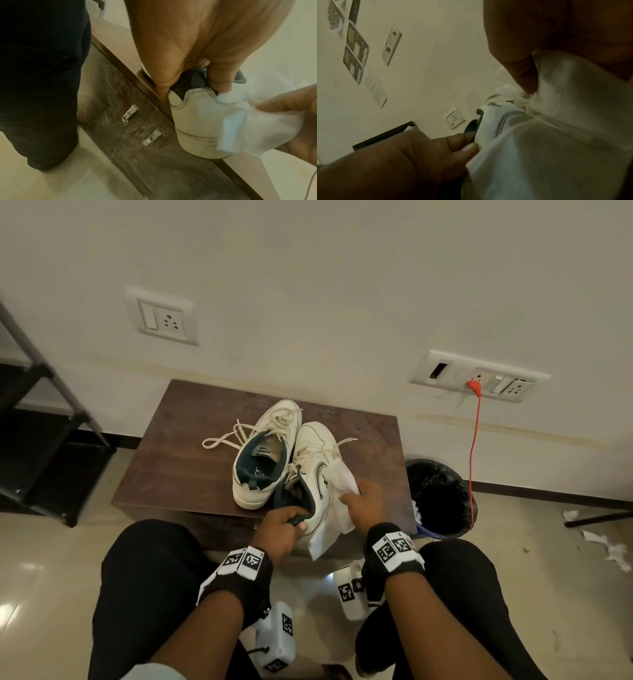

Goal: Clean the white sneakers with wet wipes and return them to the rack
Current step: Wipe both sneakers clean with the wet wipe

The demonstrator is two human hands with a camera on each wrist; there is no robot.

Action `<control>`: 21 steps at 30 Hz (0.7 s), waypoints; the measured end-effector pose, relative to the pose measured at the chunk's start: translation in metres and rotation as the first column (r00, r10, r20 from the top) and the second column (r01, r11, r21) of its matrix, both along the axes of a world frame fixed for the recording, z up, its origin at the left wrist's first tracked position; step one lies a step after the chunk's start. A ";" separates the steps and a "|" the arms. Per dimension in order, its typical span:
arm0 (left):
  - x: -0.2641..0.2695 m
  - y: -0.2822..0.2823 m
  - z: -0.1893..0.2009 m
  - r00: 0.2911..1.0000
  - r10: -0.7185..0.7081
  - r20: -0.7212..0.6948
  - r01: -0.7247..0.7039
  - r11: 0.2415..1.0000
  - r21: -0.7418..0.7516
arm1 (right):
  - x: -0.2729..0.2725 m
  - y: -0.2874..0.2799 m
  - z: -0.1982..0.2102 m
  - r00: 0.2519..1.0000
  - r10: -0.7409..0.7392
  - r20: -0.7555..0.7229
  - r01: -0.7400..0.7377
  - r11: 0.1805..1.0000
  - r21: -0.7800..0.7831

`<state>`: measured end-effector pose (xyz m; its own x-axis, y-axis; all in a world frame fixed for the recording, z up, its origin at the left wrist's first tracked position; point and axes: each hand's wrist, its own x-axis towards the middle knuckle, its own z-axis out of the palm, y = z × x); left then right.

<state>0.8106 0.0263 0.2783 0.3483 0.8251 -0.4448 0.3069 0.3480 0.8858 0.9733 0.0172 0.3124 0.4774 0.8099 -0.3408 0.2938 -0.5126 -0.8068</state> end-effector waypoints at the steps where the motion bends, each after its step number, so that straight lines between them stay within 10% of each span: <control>1: -0.001 0.000 -0.001 1.000 0.008 0.015 -0.008 1.000 -0.001 | -0.001 -0.003 0.000 1.000 0.011 -0.010 -0.011 1.000 -0.008; 13: -0.004 0.001 -0.009 0.997 0.018 0.075 -0.017 1.000 -0.014 | -0.019 -0.025 -0.017 0.988 -0.132 -0.077 0.132 0.991 0.000; 21: -0.013 0.005 -0.015 0.992 0.027 0.124 -0.019 0.998 -0.068 | -0.019 -0.011 0.002 0.987 -0.008 0.157 0.020 0.997 -0.075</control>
<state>0.7976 0.0309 0.2631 0.3859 0.8038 -0.4528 0.1863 0.4128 0.8916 0.9543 0.0062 0.3142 0.5408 0.7775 -0.3209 0.4061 -0.5755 -0.7098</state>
